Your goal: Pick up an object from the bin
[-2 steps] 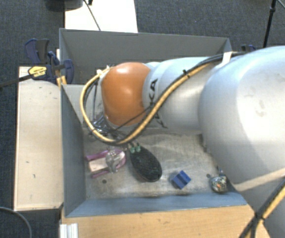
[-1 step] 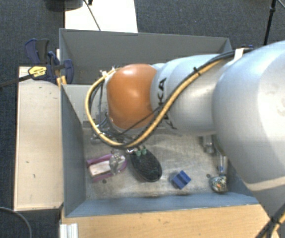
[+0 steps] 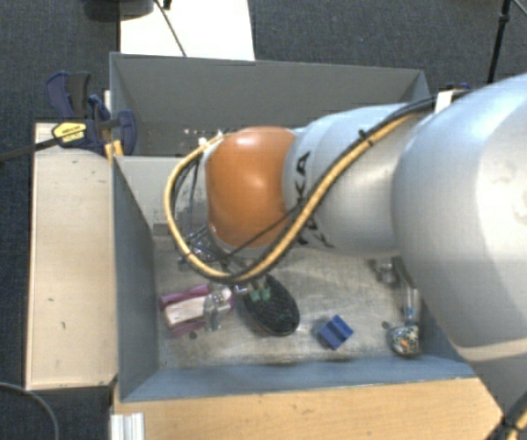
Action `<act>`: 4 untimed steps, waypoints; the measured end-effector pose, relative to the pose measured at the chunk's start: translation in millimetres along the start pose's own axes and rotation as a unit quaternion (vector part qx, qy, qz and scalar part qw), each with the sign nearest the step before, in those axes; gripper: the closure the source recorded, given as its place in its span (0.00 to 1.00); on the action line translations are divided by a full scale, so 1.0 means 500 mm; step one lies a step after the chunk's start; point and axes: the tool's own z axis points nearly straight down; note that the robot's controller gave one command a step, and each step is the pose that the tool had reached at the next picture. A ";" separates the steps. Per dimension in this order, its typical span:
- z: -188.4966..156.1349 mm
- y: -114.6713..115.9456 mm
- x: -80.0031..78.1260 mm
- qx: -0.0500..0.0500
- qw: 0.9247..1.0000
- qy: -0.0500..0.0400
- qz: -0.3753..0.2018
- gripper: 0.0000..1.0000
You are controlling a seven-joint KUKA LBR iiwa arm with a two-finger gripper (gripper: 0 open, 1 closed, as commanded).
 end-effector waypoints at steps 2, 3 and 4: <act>0.073 -0.023 0.019 0.000 0.995 -0.002 -0.104 0.00; 0.070 -0.023 0.016 0.000 0.995 -0.005 -0.103 1.00; -0.085 -0.023 0.012 0.001 0.995 -0.005 -0.098 1.00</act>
Offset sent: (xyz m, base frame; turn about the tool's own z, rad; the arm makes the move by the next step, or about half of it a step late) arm -0.0075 -0.0138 -0.0376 -0.2154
